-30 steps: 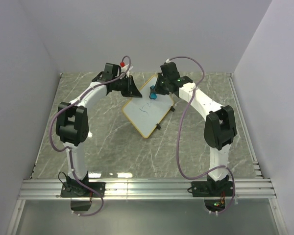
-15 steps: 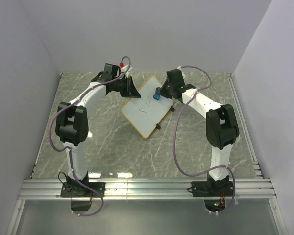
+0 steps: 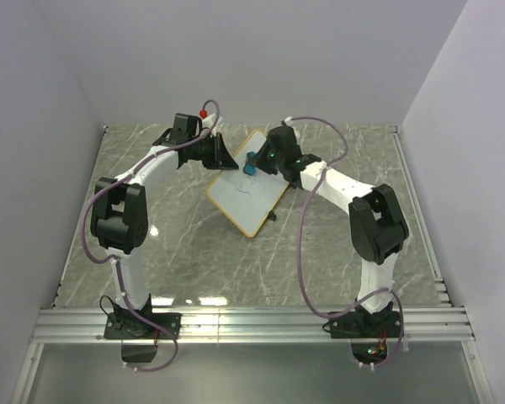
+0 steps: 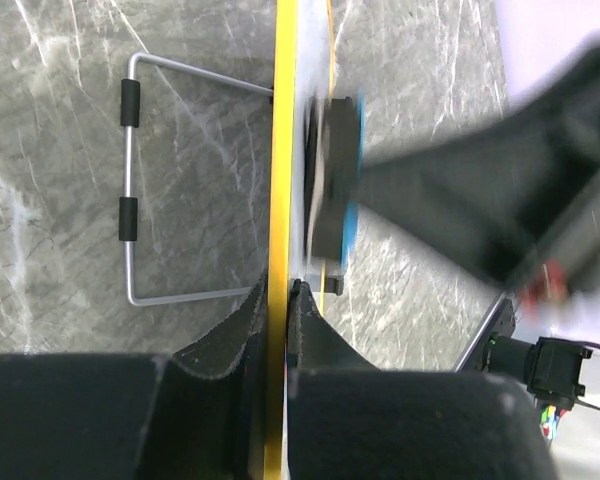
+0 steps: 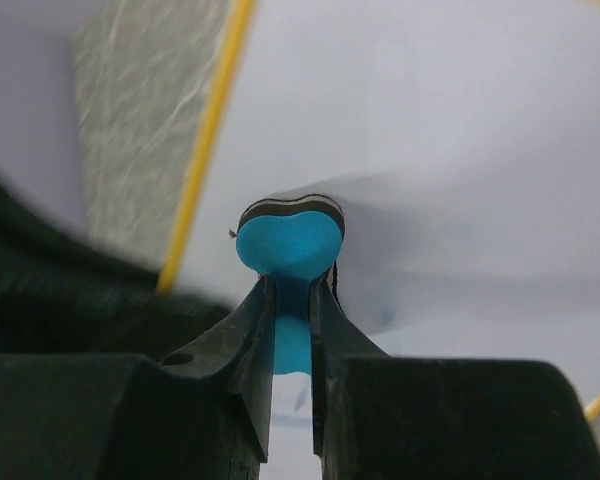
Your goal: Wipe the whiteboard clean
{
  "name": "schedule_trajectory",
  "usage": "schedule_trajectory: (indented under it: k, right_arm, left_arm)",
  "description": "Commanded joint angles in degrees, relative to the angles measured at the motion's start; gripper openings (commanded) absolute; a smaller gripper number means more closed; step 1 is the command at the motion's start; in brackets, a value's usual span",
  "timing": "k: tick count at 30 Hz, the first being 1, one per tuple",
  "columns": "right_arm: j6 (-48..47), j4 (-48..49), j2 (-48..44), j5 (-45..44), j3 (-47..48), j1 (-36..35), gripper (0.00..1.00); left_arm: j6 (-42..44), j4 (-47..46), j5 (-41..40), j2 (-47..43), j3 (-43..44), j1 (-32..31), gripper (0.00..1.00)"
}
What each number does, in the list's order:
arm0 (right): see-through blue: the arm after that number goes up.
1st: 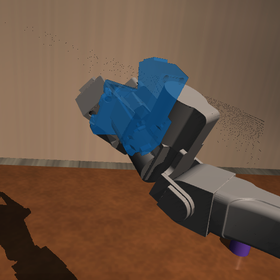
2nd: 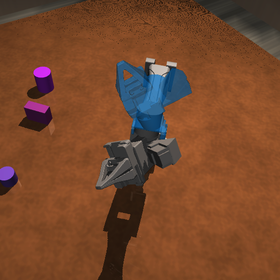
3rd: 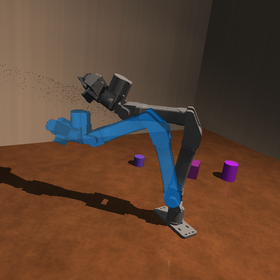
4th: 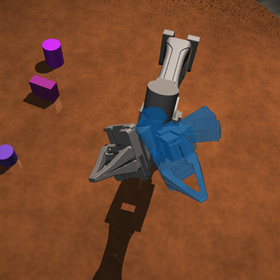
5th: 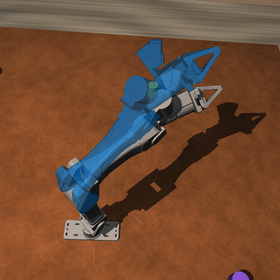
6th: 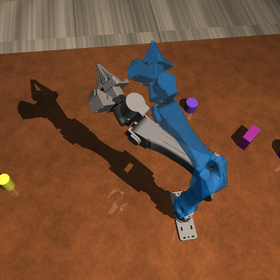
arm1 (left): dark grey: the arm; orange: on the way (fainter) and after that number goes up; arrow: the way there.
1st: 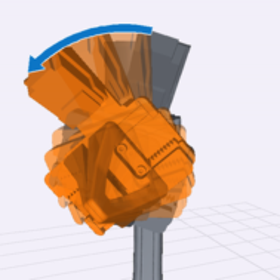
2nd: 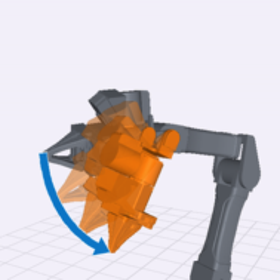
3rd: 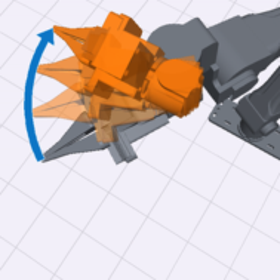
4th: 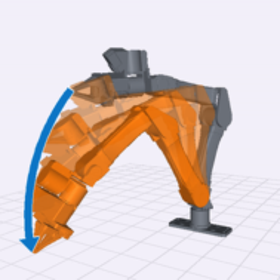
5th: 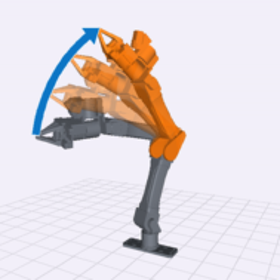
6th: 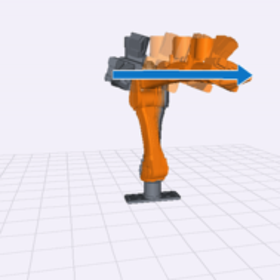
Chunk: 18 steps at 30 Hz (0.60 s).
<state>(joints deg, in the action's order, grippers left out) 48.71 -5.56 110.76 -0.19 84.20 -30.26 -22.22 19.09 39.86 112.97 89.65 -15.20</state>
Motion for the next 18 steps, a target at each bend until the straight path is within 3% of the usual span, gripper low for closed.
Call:
schedule_trajectory:
  k: [1, 10, 18]
  right_arm:
    - [1.7, -0.8, -2.3, 7.1, -3.2, -7.9, 0.00]
    - [2.5, 1.9, -8.3, 7.2, -17.2, -15.0, 0.00]
    - [0.7, -1.5, -6.0, 2.5, -12.9, -12.0, 0.00]
  left_arm:
    - [3.0, 3.9, -7.8, 1.2, 0.6, -1.1, 0.00]
    - [1.5, 2.2, -7.0, 2.8, 2.4, -1.2, 0.00]
    - [2.5, 3.4, -7.5, 1.7, 1.7, -1.3, 0.00]
